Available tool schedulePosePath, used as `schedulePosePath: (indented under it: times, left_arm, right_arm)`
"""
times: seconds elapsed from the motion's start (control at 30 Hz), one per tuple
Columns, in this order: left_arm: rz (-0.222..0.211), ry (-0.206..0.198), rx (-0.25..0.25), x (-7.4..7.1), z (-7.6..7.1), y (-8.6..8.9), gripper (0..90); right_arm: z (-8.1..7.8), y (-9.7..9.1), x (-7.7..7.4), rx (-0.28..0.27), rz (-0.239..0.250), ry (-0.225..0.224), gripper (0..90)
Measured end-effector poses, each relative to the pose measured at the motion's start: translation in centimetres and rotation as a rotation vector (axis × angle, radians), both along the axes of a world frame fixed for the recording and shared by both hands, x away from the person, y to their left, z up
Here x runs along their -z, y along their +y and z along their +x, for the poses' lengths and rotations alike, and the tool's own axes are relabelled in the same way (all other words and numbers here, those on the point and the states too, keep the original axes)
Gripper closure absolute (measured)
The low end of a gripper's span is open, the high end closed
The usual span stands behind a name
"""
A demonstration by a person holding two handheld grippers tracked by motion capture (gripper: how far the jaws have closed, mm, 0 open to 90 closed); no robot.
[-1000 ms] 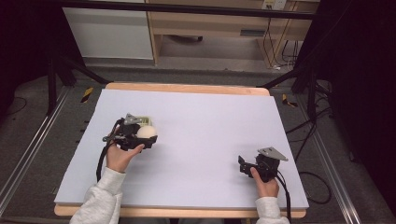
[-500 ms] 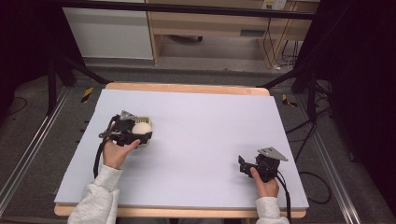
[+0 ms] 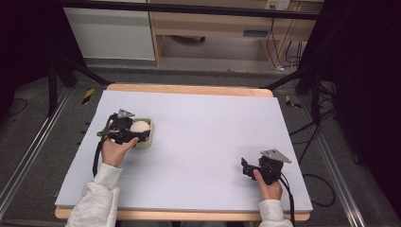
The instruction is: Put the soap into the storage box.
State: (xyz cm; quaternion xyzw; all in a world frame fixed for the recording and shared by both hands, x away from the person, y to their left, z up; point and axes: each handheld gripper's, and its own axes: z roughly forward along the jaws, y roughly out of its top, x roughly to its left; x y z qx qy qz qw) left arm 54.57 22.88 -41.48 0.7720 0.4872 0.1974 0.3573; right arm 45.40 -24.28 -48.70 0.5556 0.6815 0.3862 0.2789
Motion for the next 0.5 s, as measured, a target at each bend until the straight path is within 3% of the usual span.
schedulePosePath:
  times: [0.5]
  left_arm:
    - [0.018, 0.020, -0.021, 0.7, 1.2, 0.6, 24.2]
  right_arm:
    - [0.0, 0.0, 0.0, 0.003, -0.008, -0.006, 3.8]
